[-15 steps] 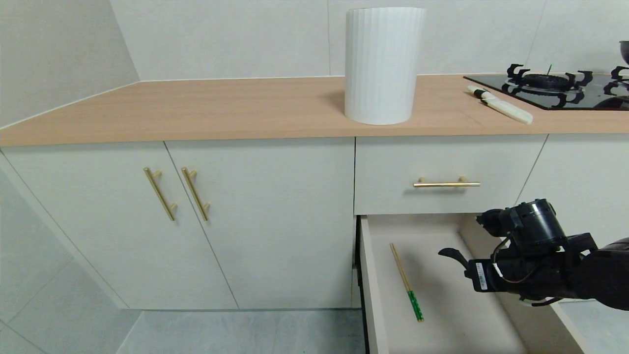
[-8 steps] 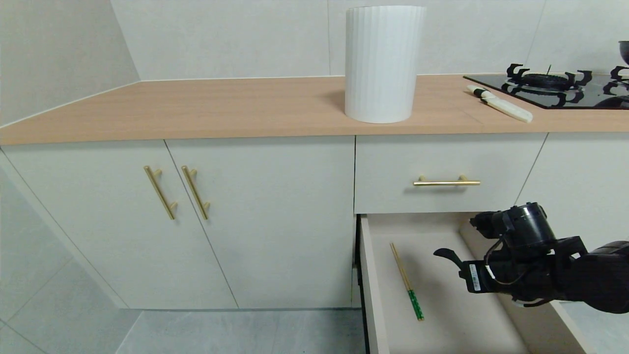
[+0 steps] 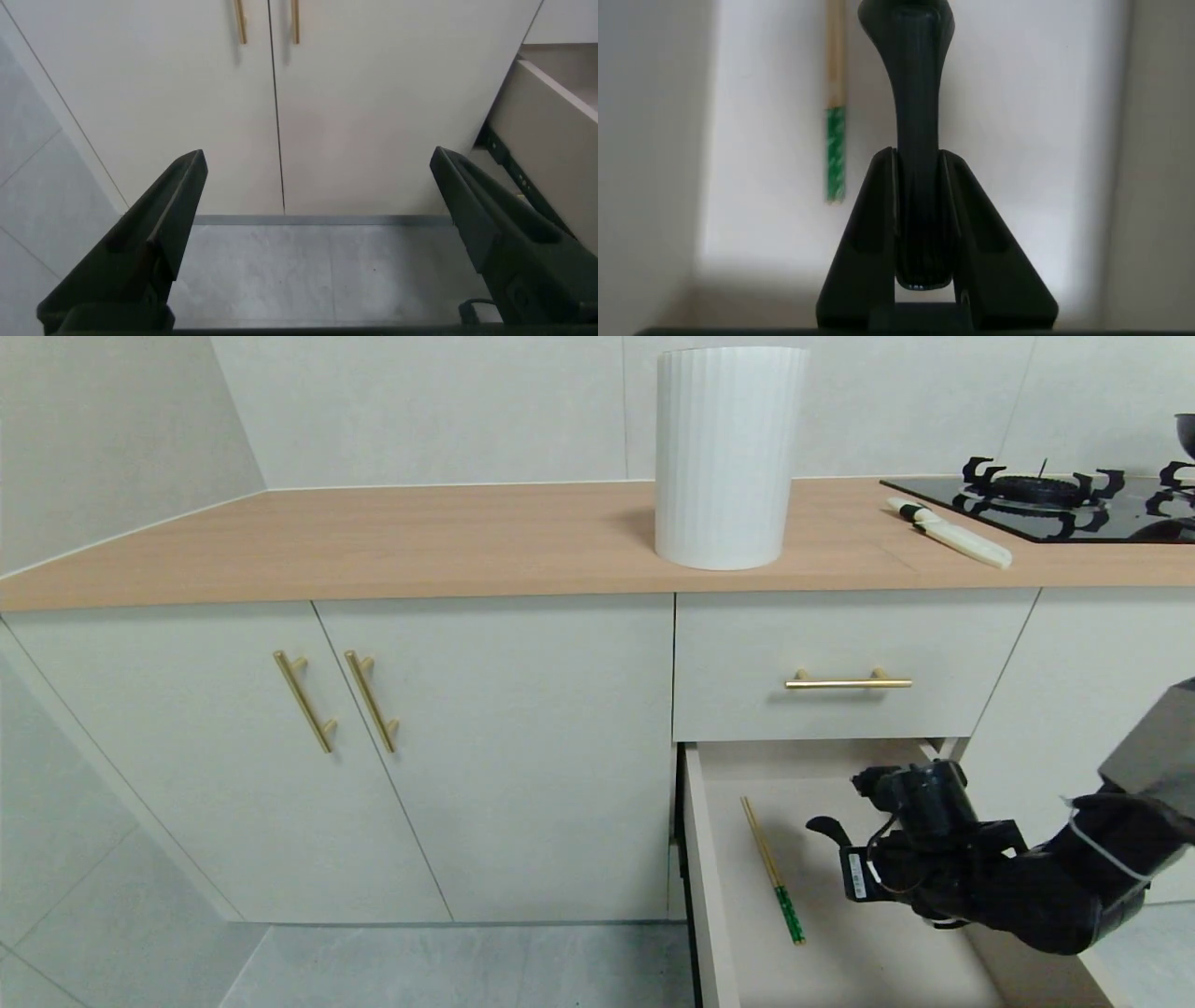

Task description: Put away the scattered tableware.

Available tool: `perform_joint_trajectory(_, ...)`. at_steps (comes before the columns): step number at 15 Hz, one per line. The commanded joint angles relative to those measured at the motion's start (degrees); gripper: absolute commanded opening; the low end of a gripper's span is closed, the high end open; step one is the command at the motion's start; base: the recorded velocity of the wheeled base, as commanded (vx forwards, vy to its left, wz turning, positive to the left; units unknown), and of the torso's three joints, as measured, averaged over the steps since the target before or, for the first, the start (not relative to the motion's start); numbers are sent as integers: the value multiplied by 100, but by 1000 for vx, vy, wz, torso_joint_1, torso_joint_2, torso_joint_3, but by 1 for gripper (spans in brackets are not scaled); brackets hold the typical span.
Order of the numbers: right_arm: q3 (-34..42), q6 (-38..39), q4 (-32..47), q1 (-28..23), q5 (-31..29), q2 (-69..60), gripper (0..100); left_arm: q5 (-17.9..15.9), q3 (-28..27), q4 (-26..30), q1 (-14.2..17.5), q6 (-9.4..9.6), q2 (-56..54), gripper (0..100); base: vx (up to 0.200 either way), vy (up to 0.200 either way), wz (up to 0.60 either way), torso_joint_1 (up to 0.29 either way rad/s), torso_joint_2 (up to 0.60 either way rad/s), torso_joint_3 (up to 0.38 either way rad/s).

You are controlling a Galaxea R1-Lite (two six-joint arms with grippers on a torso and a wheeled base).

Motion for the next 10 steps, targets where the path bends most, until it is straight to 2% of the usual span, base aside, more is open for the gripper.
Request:
perform_joint_trajectory(1, 14, 41, -425, 10, -122, 920, 0, 4, 0, -1, 0, -1, 0, 100, 0, 0, 0, 0, 0, 0)
perform_joint_trajectory(6, 14, 32, -1251, 10, -456, 1649, 0, 4, 0, -1, 0, -1, 0, 100, 0, 0, 0, 0, 0, 0)
perform_joint_trajectory(10, -30, 41, -1312, -7, -509, 1755, 0, 4, 0, -1, 0, -1, 0, 100, 0, 0, 0, 0, 0, 0)
